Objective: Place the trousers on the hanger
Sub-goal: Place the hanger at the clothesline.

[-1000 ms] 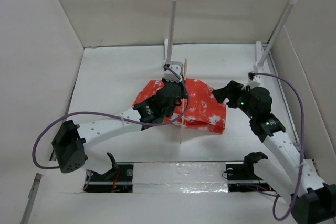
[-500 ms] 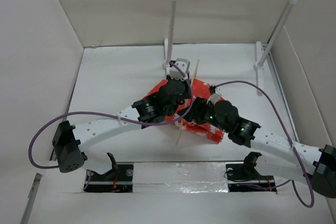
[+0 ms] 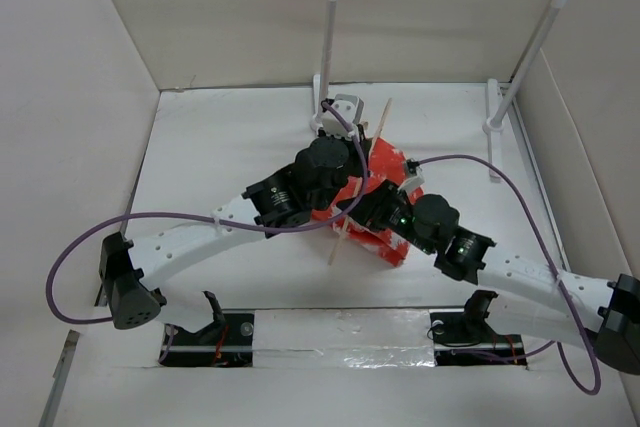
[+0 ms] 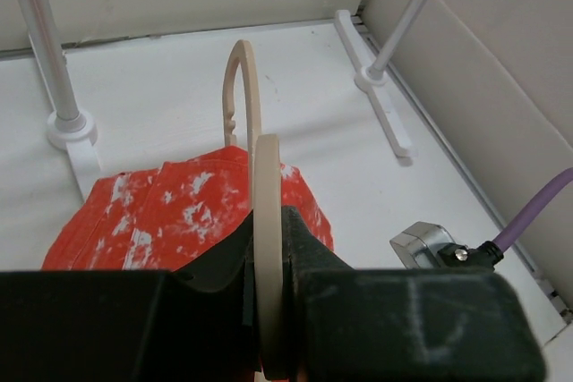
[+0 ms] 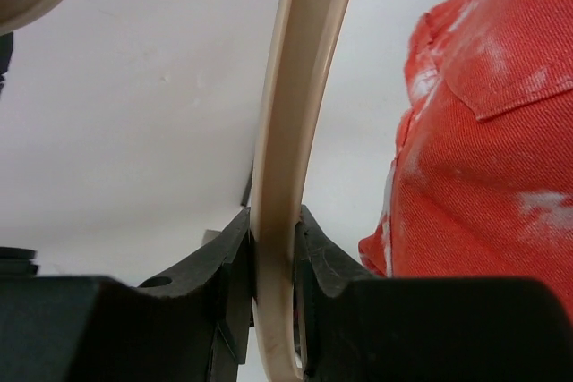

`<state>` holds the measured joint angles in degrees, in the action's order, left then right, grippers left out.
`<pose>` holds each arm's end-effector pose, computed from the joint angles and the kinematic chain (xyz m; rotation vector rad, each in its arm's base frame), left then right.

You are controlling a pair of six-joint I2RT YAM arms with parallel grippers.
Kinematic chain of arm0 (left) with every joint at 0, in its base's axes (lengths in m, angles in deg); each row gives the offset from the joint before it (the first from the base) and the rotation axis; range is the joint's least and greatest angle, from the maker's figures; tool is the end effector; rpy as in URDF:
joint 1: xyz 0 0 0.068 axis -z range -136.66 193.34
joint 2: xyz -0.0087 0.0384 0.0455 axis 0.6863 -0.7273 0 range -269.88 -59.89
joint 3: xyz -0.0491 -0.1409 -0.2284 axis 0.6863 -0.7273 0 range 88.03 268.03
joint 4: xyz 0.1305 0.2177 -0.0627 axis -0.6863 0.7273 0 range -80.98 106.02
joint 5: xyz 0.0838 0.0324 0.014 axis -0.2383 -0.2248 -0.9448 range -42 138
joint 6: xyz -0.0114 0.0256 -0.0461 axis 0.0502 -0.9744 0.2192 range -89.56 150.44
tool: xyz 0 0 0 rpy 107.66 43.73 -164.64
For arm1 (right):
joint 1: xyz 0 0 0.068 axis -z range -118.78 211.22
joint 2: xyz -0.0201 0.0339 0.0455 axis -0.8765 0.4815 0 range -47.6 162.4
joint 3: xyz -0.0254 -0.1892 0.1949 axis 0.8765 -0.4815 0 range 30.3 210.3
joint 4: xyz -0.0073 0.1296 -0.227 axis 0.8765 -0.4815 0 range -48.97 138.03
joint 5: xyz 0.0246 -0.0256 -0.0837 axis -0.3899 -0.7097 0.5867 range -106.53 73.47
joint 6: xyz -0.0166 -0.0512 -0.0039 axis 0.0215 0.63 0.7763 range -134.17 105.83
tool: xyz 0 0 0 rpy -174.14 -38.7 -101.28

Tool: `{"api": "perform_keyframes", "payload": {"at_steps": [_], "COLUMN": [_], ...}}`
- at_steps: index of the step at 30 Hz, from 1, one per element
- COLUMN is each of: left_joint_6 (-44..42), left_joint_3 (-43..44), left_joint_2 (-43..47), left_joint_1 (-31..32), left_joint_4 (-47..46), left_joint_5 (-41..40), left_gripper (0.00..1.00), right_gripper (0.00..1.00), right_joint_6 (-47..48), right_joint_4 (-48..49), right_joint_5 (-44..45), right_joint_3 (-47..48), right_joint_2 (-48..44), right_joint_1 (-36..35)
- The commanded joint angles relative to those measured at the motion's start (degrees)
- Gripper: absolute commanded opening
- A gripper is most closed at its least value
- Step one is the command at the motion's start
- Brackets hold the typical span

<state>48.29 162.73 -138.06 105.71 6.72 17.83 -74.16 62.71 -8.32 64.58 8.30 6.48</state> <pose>0.1636 -0.2742 0.4147 0.2118 1.6155 -0.6696 0.1371 0.1852 0.2844 0.2063 1.8798 1.3347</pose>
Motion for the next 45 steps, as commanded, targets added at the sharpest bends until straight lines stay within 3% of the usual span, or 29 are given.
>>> {"api": "perform_keyframes", "payload": {"at_steps": [1, 2, 5, 6, 9, 13, 18, 22, 28, 38, 45], "left_joint_6": [2.6, 2.6, 1.5, 1.2, -0.5, -1.6, -2.2, -0.5, 1.1, 0.3, 1.5], "left_joint_3": [6.0, 6.8, 10.0, 10.7, 12.1, 11.2, 4.2, -7.7, -27.6, -41.5, -43.6], "left_joint_2": [2.8, 2.8, 2.4, 2.4, 4.2, 8.1, 15.7, 24.5, 30.8, 31.8, 31.5], "left_joint_1": [0.6, 0.6, 0.6, 0.6, 0.6, 0.6, 0.6, 0.6, 0.6, 0.6, -1.8], "left_joint_4": [-8.0, -7.8, -7.0, -6.8, -7.4, -8.0, -9.7, -15.2, -20.1, -25.4, -24.5], "left_joint_5": [4.9, 5.2, 7.1, 7.2, 8.3, 6.6, 3.5, 1.0, -3.2, -6.7, -4.1], "left_gripper": [0.0, 0.0, 0.23, 0.38, 0.6, 0.77, 0.79, 0.78, 0.74, 0.73, 0.73], "right_gripper": [0.0, 0.0, 0.0, 0.0, 0.0, 0.0, 0.0, 0.0, 0.0, 0.0, 0.0], "right_joint_6": [-0.9, -1.4, -3.2, -4.4, -6.5, -8.5, -10.6, -11.6, -11.1, -9.8, -3.1], "right_joint_4": [10.4, 10.7, 11.5, 11.6, 12.2, 12.2, 12.9, 13.0, 9.9, 7.8, 3.5], "right_joint_5": [-0.5, -1.6, -4.5, -5.3, -10.9, -14.9, -22.8, -30.6, -40.8, -50.6, -54.3], "right_joint_3": [0.6, 0.9, 2.0, 2.4, 3.8, 5.1, 8.5, 13.3, 24.4, 37.1, 46.6], "right_joint_2": [-3.1, -3.9, -6.8, -8.2, -10.1, -11.1, -10.5, -7.8, -0.6, 16.3, 23.3], "right_joint_1": [-0.3, -0.3, 1.6, 3.0, 7.2, 13.0, 21.4, 29.8, 43.4, 57.3, 61.0]}}
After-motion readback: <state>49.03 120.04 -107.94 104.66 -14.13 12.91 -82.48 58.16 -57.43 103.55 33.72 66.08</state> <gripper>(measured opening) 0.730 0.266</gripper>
